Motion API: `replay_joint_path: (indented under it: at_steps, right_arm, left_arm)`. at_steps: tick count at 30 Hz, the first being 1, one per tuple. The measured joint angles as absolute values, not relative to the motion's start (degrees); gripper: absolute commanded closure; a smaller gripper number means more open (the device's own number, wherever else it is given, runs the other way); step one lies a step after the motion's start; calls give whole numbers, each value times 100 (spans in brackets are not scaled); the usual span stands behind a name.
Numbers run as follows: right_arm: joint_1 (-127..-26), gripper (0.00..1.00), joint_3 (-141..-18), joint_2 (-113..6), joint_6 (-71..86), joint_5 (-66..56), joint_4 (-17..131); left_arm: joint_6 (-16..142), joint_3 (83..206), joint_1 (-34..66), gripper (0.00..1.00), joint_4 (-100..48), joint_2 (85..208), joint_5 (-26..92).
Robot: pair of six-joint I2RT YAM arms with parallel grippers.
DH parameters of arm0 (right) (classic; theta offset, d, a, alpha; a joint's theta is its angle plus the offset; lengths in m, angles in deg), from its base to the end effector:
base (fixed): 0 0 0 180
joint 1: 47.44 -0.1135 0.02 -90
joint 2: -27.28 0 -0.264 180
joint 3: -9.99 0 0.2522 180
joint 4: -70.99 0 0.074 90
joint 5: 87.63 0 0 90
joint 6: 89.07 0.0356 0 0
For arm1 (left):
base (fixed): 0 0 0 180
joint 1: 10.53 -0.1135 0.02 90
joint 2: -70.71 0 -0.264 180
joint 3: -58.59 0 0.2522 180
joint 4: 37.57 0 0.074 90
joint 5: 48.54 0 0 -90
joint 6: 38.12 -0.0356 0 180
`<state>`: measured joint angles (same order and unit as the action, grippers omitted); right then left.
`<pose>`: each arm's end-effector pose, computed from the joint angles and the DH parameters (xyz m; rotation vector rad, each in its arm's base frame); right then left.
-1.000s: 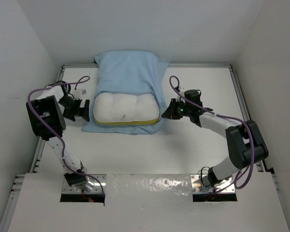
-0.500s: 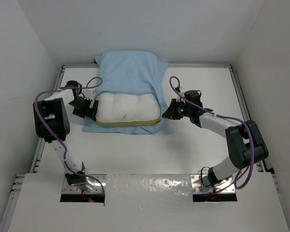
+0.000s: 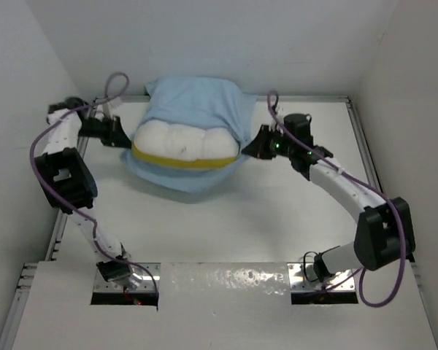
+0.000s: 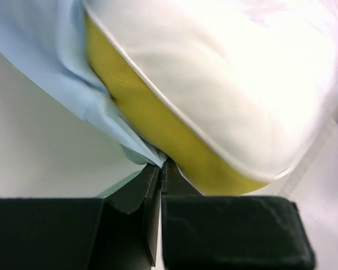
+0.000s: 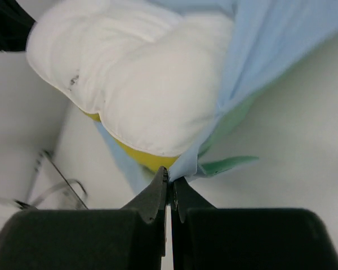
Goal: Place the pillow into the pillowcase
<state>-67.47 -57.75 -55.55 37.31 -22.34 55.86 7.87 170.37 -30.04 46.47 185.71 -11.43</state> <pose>0.2978 0.1244 0.2563 0.0387 2.2200 1.0237 0.3751 0.1028 0.2432 0.5447 2.3723 -0.9987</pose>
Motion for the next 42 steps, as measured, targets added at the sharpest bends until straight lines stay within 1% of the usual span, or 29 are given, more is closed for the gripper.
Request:
replay_joint_path:
  at_steps: [1,3,6,8,10,12,13,16,17,18,19,20,21,22,23,25,26,27,28,30,31,32,34,36,37,38,39,41,42]
  right_arm:
    - [-6747,100,-6140,-5463,3755,-2230,5501]
    - [-6745,100,-7324,-5417,3702,-2204,5226]
    - [-6666,100,-9106,-5446,3554,-2166,5027]
    - [-6540,100,-10566,-5664,3473,-2103,4845]
    - [-6433,100,-11888,-5948,3377,-1878,4754]
    - [-6363,100,-12738,-6086,3305,-1620,4876]
    - [-6356,100,-12780,-5997,3300,-1524,5027]
    - [-6365,100,-11853,-5330,3390,-1321,5431]
    - [-6371,100,-11934,-5328,3414,-1270,5346]
    - [-6376,100,-12435,-5540,3392,-1222,5062]
    - [-6378,100,-13383,-5992,3388,-1143,4797]
    - [-6376,100,-14076,-6386,3383,-1050,4821]
    - [-6374,100,-14441,-6622,3372,-947,4900]
    - [-6371,100,-14236,-6554,3370,-888,5016]
    - [-6374,100,-13718,-6283,3359,-809,5136]
    - [-6380,100,-11764,-5332,3385,-599,5560]
    - [-6374,100,-11241,-5081,3375,-492,5479]
    - [-6371,100,-11252,-5048,3348,-422,5171]
    - [-6376,100,-11709,-5293,3322,-420,4859]
    - [-6411,100,-13060,-6016,3281,-459,4518]
    - [-6415,100,-13628,-6307,3254,-466,4568]
    - [-6413,100,-13779,-6386,3228,-457,4684]
    - [-6398,100,-12472,-5599,3143,-344,5134]
    - [-6367,100,-10920,-4700,3123,-112,5451]
    - [-6363,100,-10760,-4537,3104,-27,5213]
    - [-6369,100,-10896,-4580,3084,-24,5134]
    - [-6378,100,-11602,-4877,3071,-94,4581]
    - [-6408,100,-13226,-5839,3066,-232,4658]
    - [-6411,100,-13750,-6150,3069,-295,4717]
  left_arm:
    - [903,17398,-3061,100,4599,18289,-1226]
    - [1357,18263,-3146,100,4160,17644,-1438]
    - [2640,19787,-3163,100,2997,16920,-1630]
    - [3886,20626,-3214,100,1769,16702,-1698]
    - [5163,21037,-3308,100,431,16558,-1753]
    - [6284,21415,-3493,100,-788,16549,-1702]
    - [6706,21542,-3557,100,-1221,16558,-1667]
    - [7617,21293,-3644,100,-2078,16437,-1573]
    - [7873,21321,-3692,100,-2240,16472,-1551]
    - [8131,21616,-3723,100,-2450,16671,-1484]
    - [8269,21920,-3791,100,-2600,16879,-1370]
    - [8371,22219,-3893,100,-2747,17073,-1202]
    - [8483,22326,-3985,100,-2882,17163,-1077]
    - [8596,22311,-4049,100,-2950,17165,-1040]
    - [8695,22090,-4059,100,-3134,17073,-1038]
    - [8776,21188,-3963,100,-3256,16606,-1018]
    - [8815,21105,-3944,100,-3177,16553,-1022]
    - [8850,21303,-3930,100,-3140,16638,-1018]
    - [8872,21747,-3952,100,-3088,16853,-1005]
    - [8835,22562,-4094,100,-3234,17196,-778]
    - [8841,22691,-4164,100,-3381,17209,-695]
    - [8907,22683,-4186,100,-3542,17150,-688]
    - [8891,21889,-4022,100,-3730,16630,-686]
    - [8658,21085,-3753,100,-3418,16169,-631]
    - [8614,21076,-3714,100,-3234,16149,-695]
    - [8596,21199,-3736,100,-3125,16166,-747]
    - [8585,21671,-3865,100,-2970,16389,-804]
    - [8450,22254,-4044,100,-2924,16756,-592]
    - [8432,22324,-4103,100,-2933,16809,-561]
